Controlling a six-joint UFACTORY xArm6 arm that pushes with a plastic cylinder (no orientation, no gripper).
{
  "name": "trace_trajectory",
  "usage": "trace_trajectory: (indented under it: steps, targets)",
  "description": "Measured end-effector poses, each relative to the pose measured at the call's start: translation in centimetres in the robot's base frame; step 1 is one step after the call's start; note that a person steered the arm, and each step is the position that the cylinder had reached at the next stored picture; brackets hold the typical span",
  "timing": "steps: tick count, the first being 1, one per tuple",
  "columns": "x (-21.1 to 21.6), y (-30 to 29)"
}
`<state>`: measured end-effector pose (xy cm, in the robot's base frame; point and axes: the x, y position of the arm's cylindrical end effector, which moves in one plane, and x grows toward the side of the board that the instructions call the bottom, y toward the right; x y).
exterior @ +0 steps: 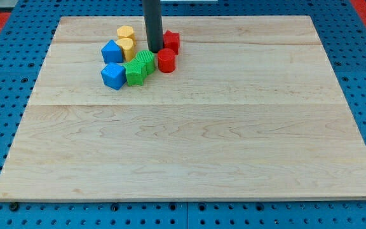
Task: Move the red star towards the top right side of the board
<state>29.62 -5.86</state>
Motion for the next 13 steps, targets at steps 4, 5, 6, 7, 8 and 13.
trace_trajectory:
  steps: [4,5,6,7,8,13]
  targets:
    - [-1.1,5.0]
    - [-1.6,7.8]
    - [-2.5,11.5]
    - [-1.8,10.0]
    - [-1.9,11.2]
    - [-3.5,1.7]
